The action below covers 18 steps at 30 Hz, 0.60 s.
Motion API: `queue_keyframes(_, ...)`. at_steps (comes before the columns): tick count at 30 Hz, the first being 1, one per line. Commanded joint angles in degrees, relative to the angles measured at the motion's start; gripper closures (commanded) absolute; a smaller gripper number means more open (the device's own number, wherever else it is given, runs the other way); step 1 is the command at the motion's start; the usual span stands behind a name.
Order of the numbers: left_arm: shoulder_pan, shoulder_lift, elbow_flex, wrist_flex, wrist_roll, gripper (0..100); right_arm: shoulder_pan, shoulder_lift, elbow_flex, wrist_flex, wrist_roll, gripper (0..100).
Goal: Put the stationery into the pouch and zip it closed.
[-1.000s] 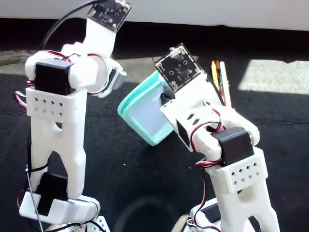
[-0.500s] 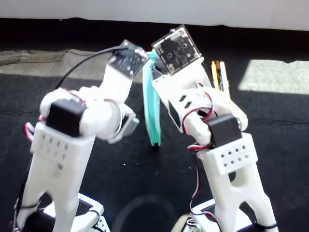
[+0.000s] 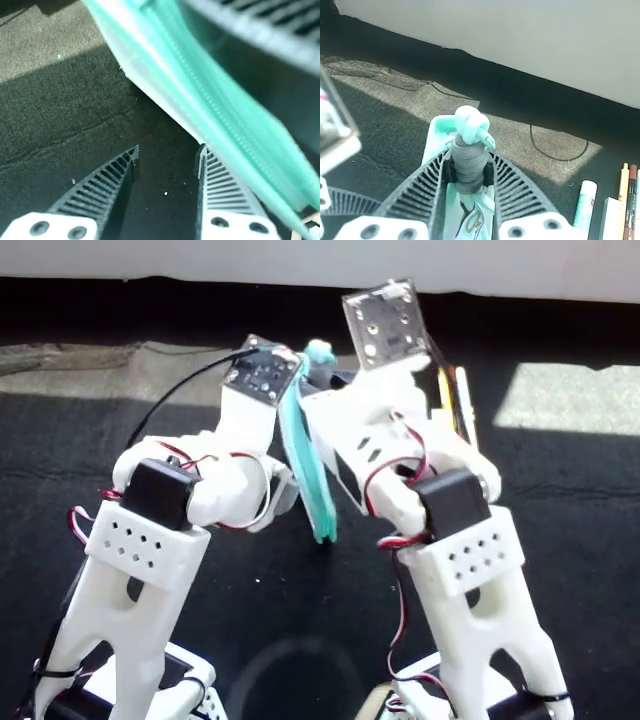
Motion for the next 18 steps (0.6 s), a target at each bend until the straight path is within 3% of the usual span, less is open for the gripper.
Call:
queue_keyframes(1,2.95,-1.71,-0.31,-4.48,2.64,80,-2.15,1.89,-6.99,0.31,-0.53,99.3)
queue_keyframes(6,3.47,-1.71,0.22,-7.12,8.26,80,-2.51,5.32,-9.45,4.00,-0.44,99.3)
queue_keyframes(13,-0.57,-1.80,7.69,-4.22,8.09,80,-2.51,6.73,-9.01,12.53,-0.44,99.3)
queue_keyframes(18,-7.16,-1.80,7.16,5.71,-4.13,80,-2.51,6.73,-9.01,13.14,-0.44,99.3)
